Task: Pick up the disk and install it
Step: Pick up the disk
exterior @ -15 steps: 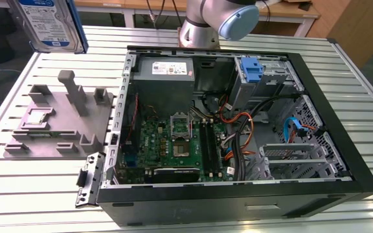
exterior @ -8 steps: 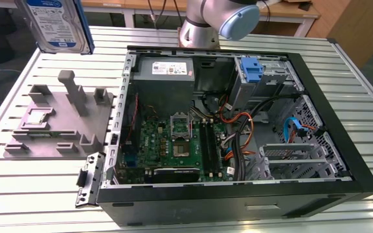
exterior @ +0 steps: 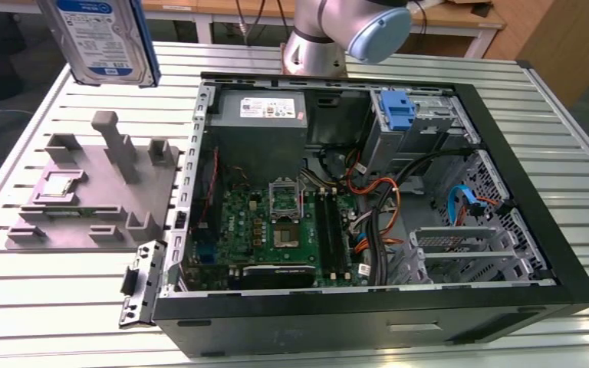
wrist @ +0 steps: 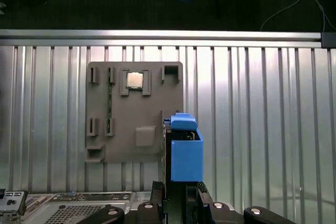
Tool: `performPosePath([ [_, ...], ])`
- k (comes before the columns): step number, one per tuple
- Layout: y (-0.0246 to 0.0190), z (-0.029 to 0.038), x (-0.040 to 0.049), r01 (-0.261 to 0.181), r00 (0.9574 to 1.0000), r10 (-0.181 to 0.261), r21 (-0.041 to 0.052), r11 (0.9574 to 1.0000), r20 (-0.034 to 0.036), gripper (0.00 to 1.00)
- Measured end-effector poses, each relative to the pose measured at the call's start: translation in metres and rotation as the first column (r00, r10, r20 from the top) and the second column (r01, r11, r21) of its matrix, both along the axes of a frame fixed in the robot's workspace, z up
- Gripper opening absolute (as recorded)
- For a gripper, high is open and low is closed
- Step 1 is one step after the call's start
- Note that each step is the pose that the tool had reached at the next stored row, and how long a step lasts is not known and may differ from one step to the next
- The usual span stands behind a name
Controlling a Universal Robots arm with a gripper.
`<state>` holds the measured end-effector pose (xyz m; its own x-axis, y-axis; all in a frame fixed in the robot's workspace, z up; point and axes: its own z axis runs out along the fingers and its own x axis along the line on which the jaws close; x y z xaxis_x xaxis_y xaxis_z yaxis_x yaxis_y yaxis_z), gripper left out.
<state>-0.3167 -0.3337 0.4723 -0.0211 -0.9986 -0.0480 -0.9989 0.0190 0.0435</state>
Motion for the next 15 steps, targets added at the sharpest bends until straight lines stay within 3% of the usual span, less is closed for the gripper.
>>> performPosePath([
  [11,-0.0016,0.0,0.0226,0.0,1.0,0.0,0.0,1.0,-0.001,0.35],
  [15,-0.0018,0.0,0.0266,0.0,1.0,0.0,0.0,1.0,-0.0012,0.35],
])
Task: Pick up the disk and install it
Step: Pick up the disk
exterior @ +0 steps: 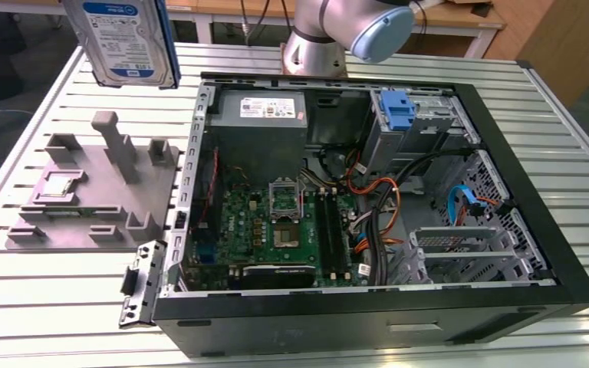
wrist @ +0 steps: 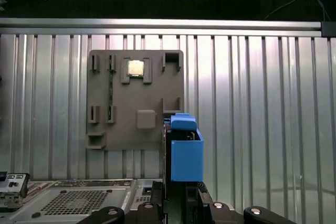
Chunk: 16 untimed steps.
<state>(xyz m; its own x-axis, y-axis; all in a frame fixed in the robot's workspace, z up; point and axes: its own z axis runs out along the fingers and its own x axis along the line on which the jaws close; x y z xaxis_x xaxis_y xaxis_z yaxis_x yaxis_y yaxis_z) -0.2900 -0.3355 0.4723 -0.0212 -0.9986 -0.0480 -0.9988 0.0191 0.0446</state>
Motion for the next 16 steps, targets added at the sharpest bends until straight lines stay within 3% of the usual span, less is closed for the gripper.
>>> performPosePath([
  [10,0.0,0.0054,0.0007,0.0,1.0,0.0,0.0,1.0,0.0,0.35],
  [16,-0.0001,0.0053,0.0085,0.0,1.0,0.0,0.0001,1.0,0.0001,0.35],
])
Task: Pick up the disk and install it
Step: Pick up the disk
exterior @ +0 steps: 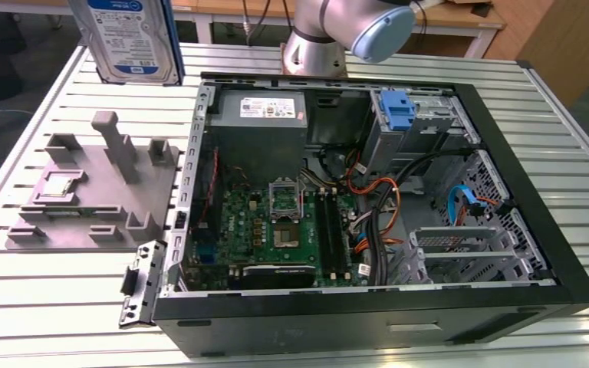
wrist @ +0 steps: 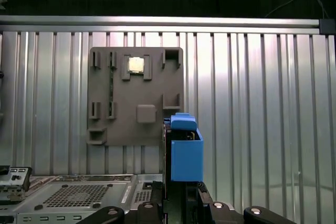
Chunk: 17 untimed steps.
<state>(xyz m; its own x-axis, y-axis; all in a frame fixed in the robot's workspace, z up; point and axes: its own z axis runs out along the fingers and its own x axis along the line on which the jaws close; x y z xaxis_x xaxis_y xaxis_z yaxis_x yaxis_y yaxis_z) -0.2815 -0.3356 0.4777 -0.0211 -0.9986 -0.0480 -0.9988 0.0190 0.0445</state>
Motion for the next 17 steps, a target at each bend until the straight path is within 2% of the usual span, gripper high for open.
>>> performPosePath([
  [17,-0.0003,0.0001,0.0375,0.0,1.0,0.0,-0.0001,1.0,-0.0011,0.35],
])
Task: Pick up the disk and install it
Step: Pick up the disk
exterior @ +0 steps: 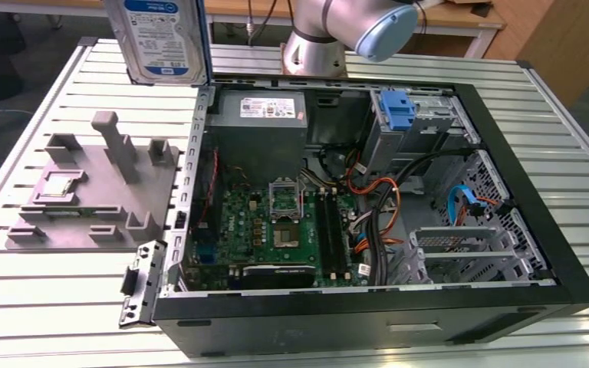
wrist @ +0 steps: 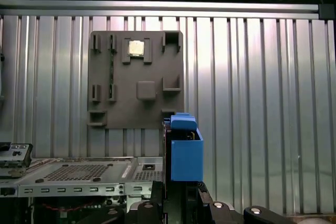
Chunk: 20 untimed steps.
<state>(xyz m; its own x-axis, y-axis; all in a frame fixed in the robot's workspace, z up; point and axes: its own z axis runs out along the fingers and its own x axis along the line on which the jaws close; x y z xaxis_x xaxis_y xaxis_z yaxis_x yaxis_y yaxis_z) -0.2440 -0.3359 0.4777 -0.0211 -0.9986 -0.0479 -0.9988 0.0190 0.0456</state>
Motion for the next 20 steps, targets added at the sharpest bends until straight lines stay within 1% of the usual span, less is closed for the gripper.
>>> performPosePath([
  [12,0.0,0.0,0.0289,0.0,1.0,0.0,0.0,1.0,-0.0018,0.35],
  [20,-0.0004,0.0015,0.0306,0.0,1.0,0.0,0.0001,1.0,-0.003,0.35],
])
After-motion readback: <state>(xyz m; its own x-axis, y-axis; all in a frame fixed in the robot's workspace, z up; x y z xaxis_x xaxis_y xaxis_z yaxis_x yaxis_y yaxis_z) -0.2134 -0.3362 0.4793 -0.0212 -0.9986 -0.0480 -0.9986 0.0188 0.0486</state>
